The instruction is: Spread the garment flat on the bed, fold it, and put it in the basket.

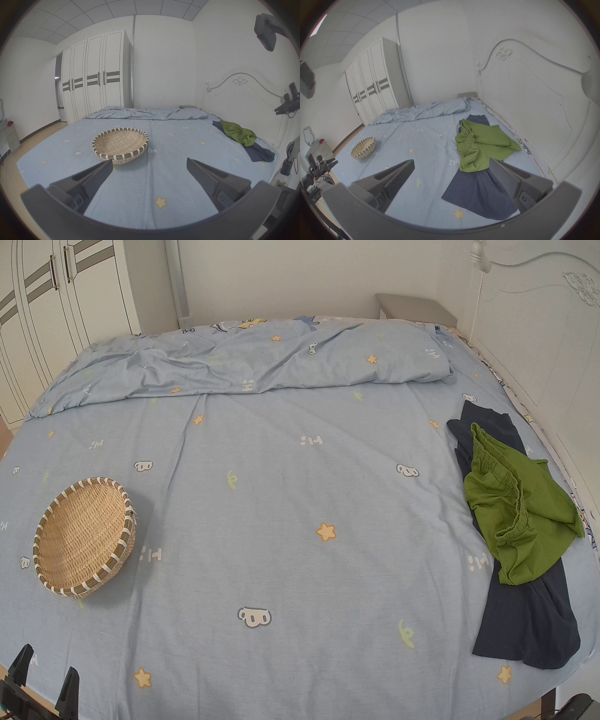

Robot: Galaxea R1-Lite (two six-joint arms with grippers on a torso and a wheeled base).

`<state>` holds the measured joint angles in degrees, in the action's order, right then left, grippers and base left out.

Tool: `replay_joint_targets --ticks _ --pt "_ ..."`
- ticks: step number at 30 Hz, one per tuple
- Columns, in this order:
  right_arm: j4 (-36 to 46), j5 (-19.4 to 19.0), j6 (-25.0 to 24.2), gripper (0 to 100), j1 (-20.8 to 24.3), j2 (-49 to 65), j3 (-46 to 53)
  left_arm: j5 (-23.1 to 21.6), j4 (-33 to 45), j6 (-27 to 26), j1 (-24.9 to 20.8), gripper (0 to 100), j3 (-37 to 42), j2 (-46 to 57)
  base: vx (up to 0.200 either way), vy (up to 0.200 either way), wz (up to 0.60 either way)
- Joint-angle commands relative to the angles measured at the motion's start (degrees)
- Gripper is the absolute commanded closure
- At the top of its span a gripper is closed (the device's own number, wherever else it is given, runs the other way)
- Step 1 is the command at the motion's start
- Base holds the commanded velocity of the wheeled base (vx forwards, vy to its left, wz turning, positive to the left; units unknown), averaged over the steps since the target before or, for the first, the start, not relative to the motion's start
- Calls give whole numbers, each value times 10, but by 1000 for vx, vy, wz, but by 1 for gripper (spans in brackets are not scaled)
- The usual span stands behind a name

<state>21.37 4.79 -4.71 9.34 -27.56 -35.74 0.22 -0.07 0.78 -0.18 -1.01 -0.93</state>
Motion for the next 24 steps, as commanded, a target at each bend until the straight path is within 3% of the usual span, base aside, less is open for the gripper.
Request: replay_joint_targets --ticks 1,4,5,6,8,14,24 --pt "-111 14 13 0 -36 -315 -53 0 0 0 0 0 10 9 0 0 0" --pt "-208 14 52 0 -77 -420 -57 0 0 0 0 0 10 9 0 0 0" --pt "-208 14 52 0 -77 -420 -57 0 0 0 0 0 10 9 0 0 0" --pt "-274 18 59 0 -93 -490 -64 0 0 0 0 0 10 9 0 0 0" --pt "-311 19 59 0 -100 -553 -86 0 0 0 0 0 10 9 0 0 0" --pt "-320 25 47 0 -118 -677 -173 0 0 0 0 0 10 9 0 0 0" --pt "-320 25 36 0 -141 -769 -255 0 0 0 0 0 10 9 0 0 0"
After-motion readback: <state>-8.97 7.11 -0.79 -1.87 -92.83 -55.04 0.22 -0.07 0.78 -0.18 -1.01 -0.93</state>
